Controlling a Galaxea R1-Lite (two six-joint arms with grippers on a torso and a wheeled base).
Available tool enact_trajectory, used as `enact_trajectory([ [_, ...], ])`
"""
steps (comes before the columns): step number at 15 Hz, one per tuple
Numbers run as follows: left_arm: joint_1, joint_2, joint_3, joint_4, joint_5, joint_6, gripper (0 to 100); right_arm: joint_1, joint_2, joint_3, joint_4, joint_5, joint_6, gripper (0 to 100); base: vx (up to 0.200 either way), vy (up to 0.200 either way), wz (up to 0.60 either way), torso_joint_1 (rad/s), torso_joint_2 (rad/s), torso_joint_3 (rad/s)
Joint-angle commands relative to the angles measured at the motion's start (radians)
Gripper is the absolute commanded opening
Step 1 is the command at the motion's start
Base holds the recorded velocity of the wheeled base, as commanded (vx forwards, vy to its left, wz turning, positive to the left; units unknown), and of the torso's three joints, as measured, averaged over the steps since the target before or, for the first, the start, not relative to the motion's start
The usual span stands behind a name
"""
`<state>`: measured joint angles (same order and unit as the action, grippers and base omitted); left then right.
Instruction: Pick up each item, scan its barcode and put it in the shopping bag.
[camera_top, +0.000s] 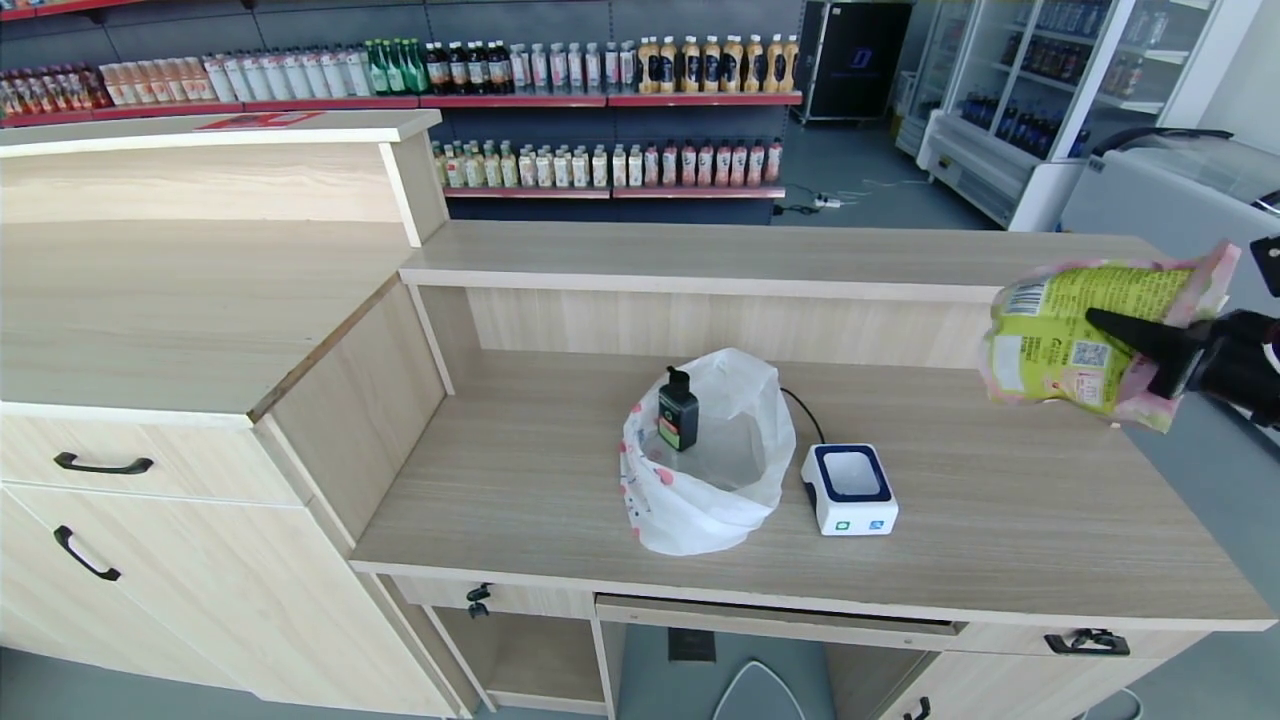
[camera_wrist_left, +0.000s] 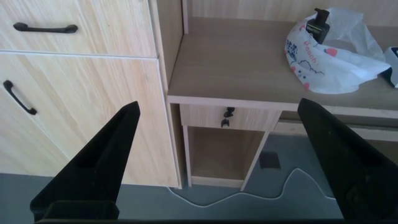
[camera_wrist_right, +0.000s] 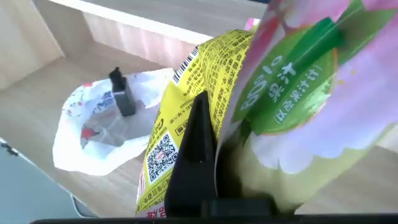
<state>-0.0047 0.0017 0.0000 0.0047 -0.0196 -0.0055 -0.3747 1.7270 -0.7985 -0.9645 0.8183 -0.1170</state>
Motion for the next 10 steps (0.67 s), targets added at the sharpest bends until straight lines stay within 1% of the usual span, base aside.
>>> enact_trajectory([
  [1,0.000,0.000,0.000,0.000,0.000,-0.001,100,0.109,-0.302,0.136,-0.002,0.292,-0.165,0,0.000,0.000,0.00,0.000,0.00,0.000],
  [2,0.000,0.000,0.000,0.000,0.000,-0.001,100,0.163,-0.337,0.148,0.000,0.395,-0.220,0,0.000,0.000,0.00,0.000,0.00,0.000],
  [3,0.000,0.000,0.000,0.000,0.000,-0.001,100,0.204,-0.357,0.153,0.001,0.429,-0.248,0,0.000,0.000,0.00,0.000,0.00,0.000],
  [4,0.000,0.000,0.000,0.000,0.000,-0.001,100,0.293,-0.377,0.153,0.003,0.430,-0.265,0,0.000,0.000,0.00,0.000,0.00,0.000],
  [5,0.000,0.000,0.000,0.000,0.000,-0.001,100,0.384,-0.388,0.147,0.003,0.423,-0.260,0,0.000,0.000,0.00,0.000,0.00,0.000],
  [6,0.000,0.000,0.000,0.000,0.000,-0.001,100,0.439,-0.388,0.134,0.006,0.406,-0.257,0,0.000,0.000,0.00,0.000,0.00,0.000],
  [7,0.000,0.000,0.000,0.000,0.000,-0.001,100,0.488,-0.386,0.122,0.013,0.374,-0.240,0,0.000,0.000,0.00,0.000,0.00,0.000],
  [8,0.000,0.000,0.000,0.000,0.000,-0.001,100,0.491,-0.386,0.122,0.015,0.371,-0.239,0,0.000,0.000,0.00,0.000,0.00,0.000],
  [9,0.000,0.000,0.000,0.000,0.000,-0.001,100,0.559,-0.396,0.131,0.023,0.309,-0.147,0,0.000,0.000,0.00,0.000,0.00,0.000],
  [10,0.000,0.000,0.000,0.000,0.000,-0.001,100,0.576,-0.399,0.133,0.020,0.297,-0.092,0,0.000,0.000,0.00,0.000,0.00,0.000],
])
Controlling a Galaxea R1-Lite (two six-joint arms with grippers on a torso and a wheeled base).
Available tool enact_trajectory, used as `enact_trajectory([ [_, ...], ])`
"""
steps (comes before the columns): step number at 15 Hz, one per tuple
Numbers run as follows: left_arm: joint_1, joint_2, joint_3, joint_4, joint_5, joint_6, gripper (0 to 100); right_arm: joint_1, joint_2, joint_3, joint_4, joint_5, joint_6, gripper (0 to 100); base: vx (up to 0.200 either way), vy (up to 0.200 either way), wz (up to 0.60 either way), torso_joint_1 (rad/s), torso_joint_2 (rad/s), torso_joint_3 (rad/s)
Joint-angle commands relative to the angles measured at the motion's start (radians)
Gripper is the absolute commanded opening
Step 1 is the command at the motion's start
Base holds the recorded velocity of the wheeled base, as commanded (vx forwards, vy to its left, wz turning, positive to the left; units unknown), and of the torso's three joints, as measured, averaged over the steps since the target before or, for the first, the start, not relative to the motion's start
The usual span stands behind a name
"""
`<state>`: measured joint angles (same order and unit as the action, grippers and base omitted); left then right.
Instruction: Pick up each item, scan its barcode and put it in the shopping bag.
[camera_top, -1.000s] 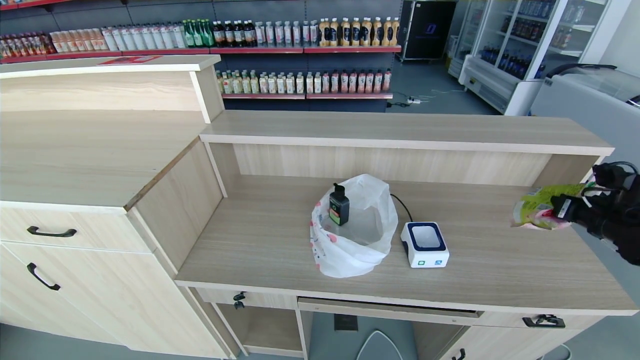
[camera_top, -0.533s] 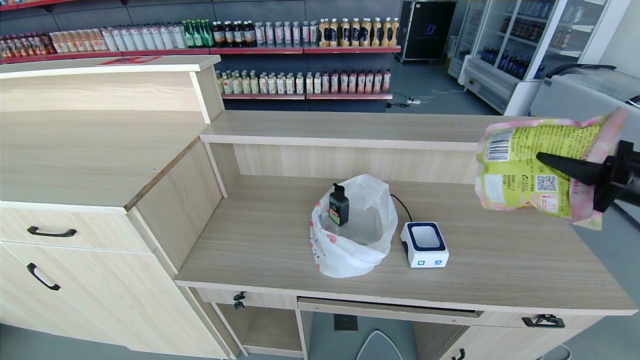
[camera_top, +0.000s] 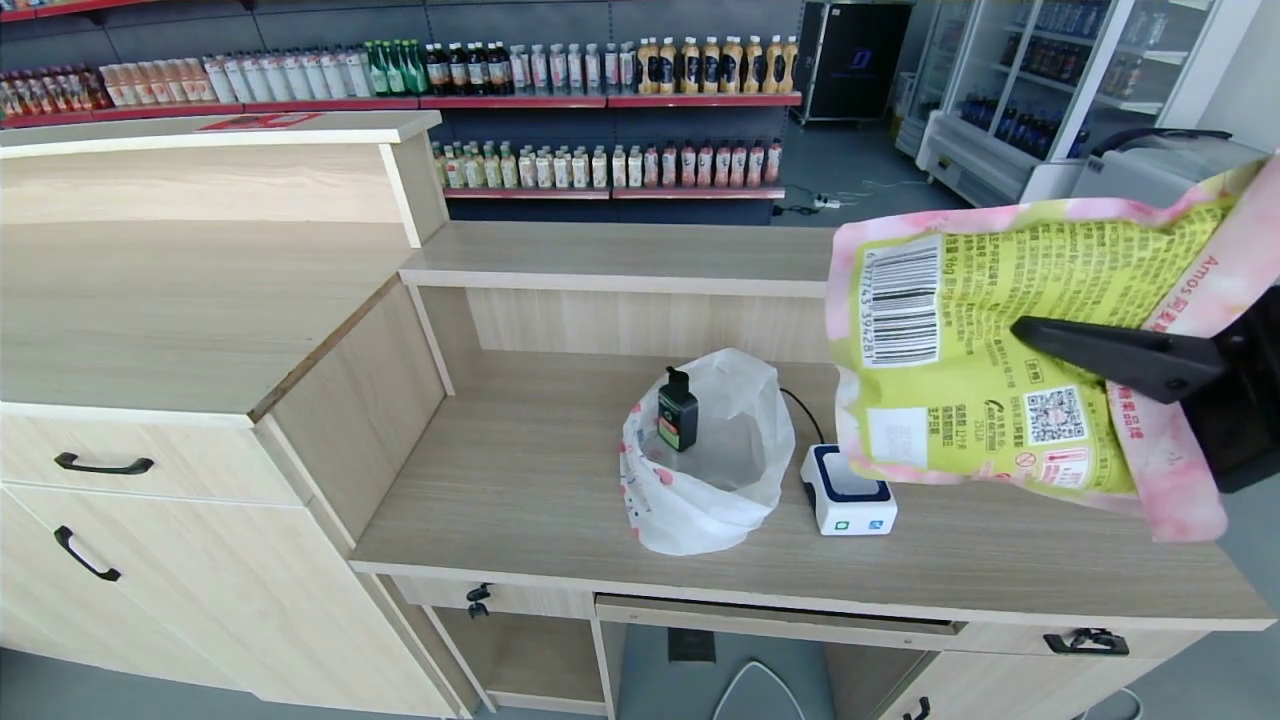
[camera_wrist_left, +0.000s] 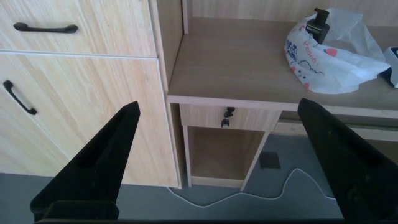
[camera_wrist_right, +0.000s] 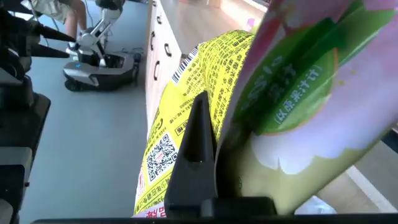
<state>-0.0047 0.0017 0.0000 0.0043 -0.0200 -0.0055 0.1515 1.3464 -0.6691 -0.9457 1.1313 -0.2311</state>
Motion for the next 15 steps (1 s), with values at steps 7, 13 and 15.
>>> enact_trajectory([
  [7,0.000,0.000,0.000,0.000,0.000,-0.001,100,0.201,-0.070,0.029,-0.053,0.005,0.026,0,0.000,0.000,0.00,0.000,0.00,0.000],
  [13,0.000,0.000,0.000,0.000,0.000,-0.001,100,0.241,-0.168,0.072,-0.028,0.004,-0.025,0,0.000,0.000,0.00,0.000,0.00,0.000],
  [15,0.000,0.000,0.000,0.000,0.000,-0.001,100,0.241,-0.208,0.088,0.013,0.002,-0.051,0,0.000,0.000,0.00,0.000,0.00,0.000],
])
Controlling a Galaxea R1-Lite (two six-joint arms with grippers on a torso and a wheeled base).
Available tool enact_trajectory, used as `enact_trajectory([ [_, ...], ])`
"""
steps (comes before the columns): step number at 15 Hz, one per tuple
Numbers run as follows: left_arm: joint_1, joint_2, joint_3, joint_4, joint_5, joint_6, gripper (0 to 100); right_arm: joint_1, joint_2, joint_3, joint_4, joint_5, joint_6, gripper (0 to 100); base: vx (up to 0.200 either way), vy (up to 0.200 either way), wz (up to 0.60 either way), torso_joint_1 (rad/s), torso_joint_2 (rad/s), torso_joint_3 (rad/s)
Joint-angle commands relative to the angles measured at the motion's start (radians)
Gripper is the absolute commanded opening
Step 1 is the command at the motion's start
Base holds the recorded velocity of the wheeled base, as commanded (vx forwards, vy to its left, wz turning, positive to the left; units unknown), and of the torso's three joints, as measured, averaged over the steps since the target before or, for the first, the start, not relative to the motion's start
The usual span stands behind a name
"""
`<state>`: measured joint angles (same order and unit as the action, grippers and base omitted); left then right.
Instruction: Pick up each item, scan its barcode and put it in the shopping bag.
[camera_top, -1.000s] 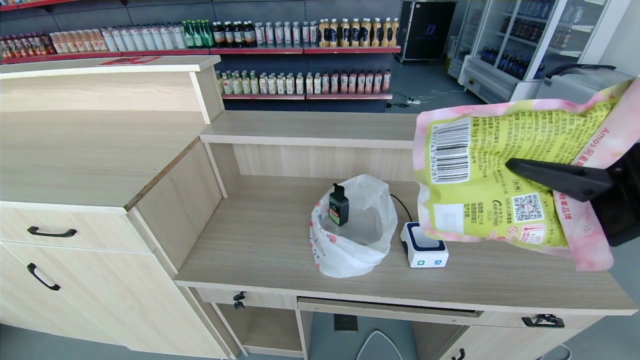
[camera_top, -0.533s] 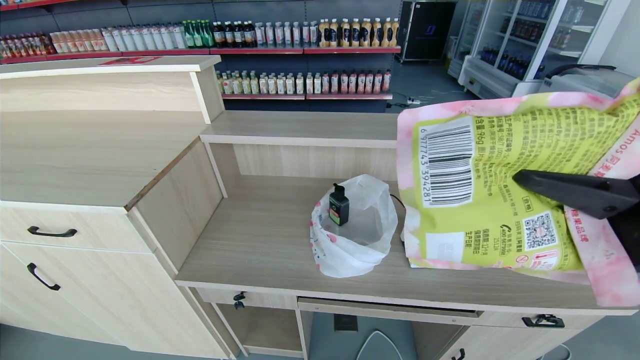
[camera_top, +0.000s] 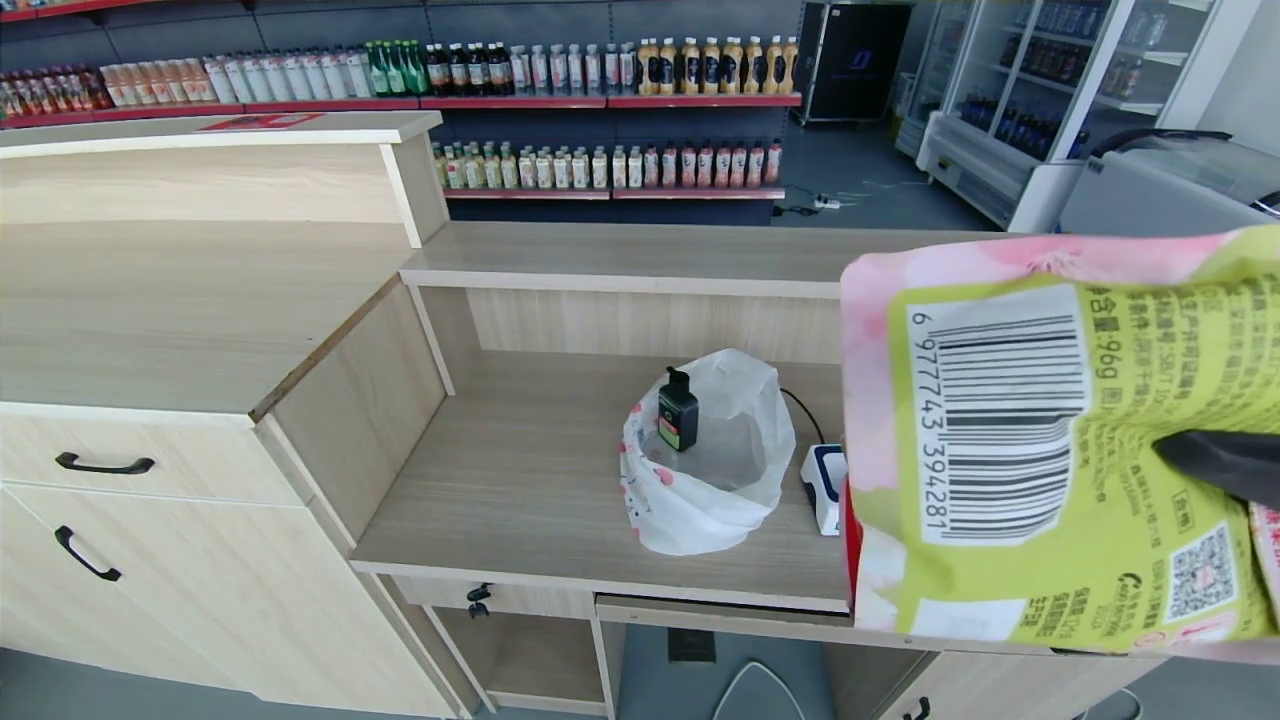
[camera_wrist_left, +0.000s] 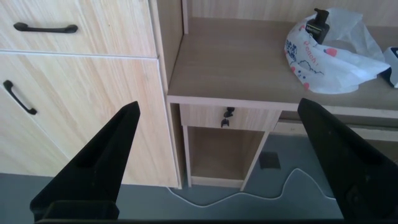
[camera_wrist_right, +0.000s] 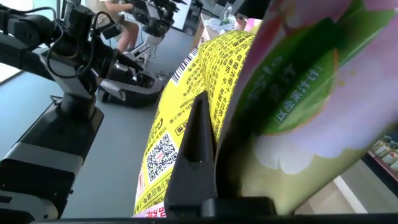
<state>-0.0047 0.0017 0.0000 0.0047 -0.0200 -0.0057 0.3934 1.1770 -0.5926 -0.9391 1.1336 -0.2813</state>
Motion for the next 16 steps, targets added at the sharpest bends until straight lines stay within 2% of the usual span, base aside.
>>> enact_trajectory([
  [1,0.000,0.000,0.000,0.000,0.000,0.000,100,0.002,-0.043,0.017,0.013,0.002,-0.024,0,0.000,0.000,0.00,0.000,0.00,0.000],
  [5,0.000,0.000,0.000,0.000,0.000,0.000,100,0.005,-0.077,0.030,0.106,0.002,-0.108,0,0.000,0.000,0.00,0.000,0.00,0.000],
  [16,0.000,0.000,0.000,0.000,0.000,0.000,100,0.007,-0.126,0.028,0.161,0.000,-0.098,0,0.000,0.000,0.00,0.000,0.00,0.000],
])
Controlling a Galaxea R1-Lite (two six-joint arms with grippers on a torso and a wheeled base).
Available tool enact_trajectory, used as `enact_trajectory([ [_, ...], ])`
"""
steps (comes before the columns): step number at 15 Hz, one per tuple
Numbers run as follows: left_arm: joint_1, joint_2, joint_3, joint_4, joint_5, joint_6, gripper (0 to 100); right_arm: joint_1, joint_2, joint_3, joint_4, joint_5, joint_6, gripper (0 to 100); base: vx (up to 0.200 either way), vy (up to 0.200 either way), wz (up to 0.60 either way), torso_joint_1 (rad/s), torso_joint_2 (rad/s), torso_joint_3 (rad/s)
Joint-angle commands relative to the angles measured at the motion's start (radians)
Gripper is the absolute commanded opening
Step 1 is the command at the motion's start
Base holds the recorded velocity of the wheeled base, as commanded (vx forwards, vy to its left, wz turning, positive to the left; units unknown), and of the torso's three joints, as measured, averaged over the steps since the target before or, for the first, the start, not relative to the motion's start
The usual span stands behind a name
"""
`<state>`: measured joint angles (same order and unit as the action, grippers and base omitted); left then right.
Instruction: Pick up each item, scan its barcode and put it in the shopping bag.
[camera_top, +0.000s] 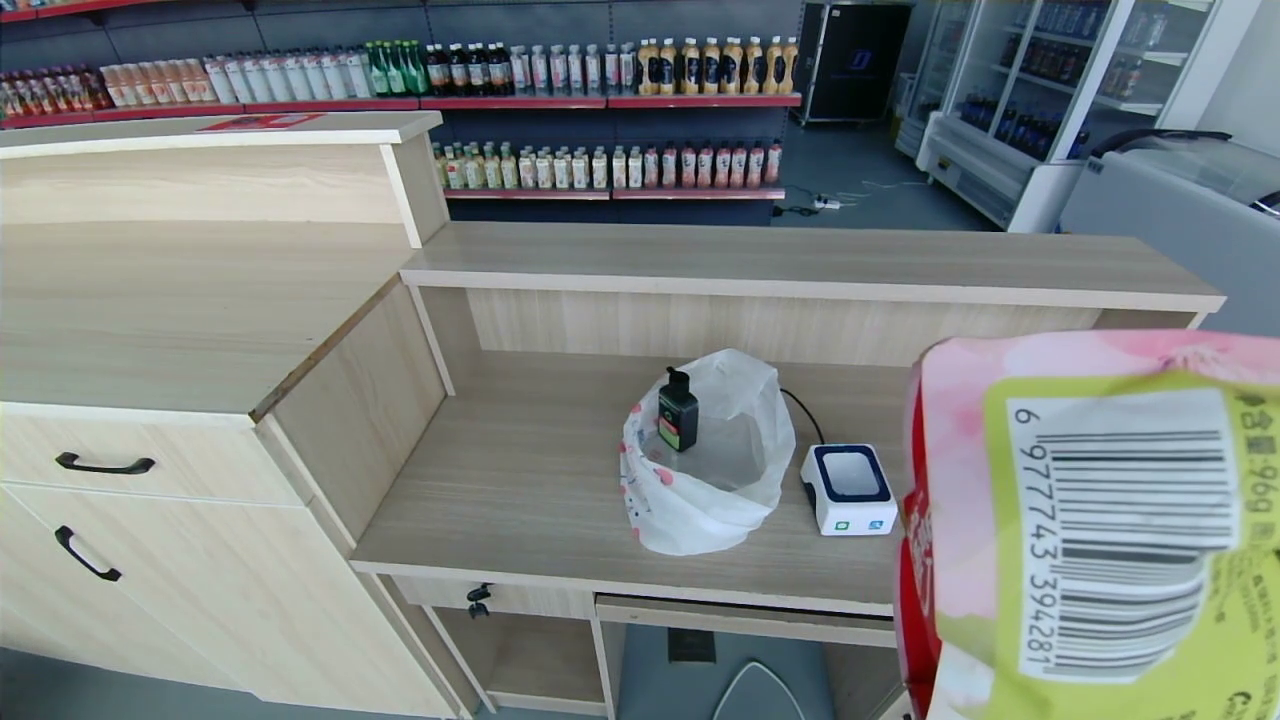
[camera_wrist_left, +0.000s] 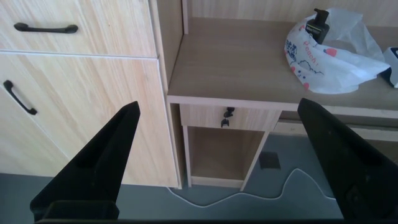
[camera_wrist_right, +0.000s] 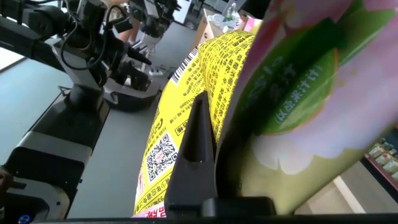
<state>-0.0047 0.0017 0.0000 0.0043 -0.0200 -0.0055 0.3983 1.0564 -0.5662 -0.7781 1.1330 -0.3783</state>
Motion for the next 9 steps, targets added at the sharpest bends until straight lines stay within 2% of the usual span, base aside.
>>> enact_trajectory([
  [1,0.000,0.000,0.000,0.000,0.000,-0.001,100,0.002,-0.013,0.003,0.011,0.001,-0.002,0,0.000,0.000,0.00,0.000,0.00,0.000],
  [9,0.000,0.000,0.000,0.000,0.000,-0.001,100,0.001,-0.044,0.020,0.048,-0.002,-0.008,0,0.000,0.000,0.00,0.000,0.00,0.000],
])
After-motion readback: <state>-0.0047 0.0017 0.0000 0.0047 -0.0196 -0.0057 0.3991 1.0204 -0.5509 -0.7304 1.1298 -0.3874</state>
